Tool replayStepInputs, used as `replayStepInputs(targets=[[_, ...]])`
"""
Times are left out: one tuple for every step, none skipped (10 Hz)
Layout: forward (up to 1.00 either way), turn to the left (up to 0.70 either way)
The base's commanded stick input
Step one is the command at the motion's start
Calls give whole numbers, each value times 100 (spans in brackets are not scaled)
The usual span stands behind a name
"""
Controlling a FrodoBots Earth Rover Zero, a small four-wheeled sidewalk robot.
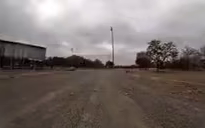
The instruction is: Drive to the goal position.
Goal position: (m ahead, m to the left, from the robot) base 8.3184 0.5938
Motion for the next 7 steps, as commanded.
replayStepInputs(targets=[[70, -1], [70, -1], [70, -1], [70, -1], [70, -1], [70, -1], [70, -1]])
